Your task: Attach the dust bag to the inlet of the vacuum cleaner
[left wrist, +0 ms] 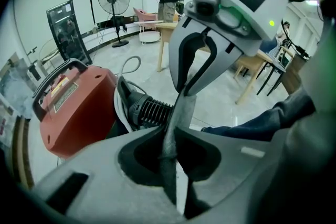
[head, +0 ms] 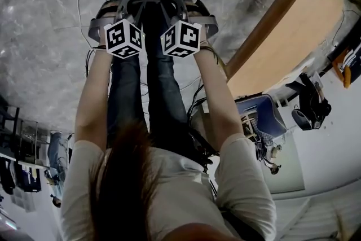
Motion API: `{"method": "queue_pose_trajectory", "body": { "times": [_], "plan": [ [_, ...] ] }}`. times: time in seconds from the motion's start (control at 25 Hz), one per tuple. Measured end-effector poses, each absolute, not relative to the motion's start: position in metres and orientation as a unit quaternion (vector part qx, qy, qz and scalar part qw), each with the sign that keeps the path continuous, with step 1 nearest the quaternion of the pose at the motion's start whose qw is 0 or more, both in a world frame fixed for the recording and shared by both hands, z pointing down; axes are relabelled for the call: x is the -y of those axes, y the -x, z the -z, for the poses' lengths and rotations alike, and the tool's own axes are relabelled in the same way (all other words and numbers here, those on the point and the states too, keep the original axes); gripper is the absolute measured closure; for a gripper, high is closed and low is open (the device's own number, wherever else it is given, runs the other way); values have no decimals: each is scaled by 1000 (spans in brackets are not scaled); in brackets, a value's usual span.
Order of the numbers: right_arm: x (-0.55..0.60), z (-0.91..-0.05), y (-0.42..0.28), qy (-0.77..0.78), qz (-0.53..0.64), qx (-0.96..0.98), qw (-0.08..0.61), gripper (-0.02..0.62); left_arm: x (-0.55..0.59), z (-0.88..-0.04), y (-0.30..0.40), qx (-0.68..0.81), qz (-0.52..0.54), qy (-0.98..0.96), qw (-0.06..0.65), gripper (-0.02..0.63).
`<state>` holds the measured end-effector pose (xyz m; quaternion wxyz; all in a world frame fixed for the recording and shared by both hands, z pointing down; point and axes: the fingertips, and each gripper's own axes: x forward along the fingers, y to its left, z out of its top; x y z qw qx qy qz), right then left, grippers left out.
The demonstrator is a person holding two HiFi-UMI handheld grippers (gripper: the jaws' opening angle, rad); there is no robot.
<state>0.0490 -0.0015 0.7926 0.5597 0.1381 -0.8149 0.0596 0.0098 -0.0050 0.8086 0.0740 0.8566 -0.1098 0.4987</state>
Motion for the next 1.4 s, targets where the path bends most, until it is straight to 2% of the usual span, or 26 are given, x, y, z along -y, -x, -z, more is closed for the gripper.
{"method": "queue_pose_trajectory", "body": {
  "times": [0.52,0.88,1.16,1.4],
  "plan": [
    [20,-789,-47,-137,-72,829,537,560,15,-806,-6,132,-495,-854,90,560],
    [29,-792,-47,-204,-152,820,513,552,23,-812,-6,207,-482,-829,194,535],
    [31,-796,-56,-271,-204,804,489,552,35,-811,-14,175,-481,-838,187,520],
    [46,-796,-52,-283,-185,795,504,541,35,-811,-9,245,-438,-832,236,522]
  ]
}}
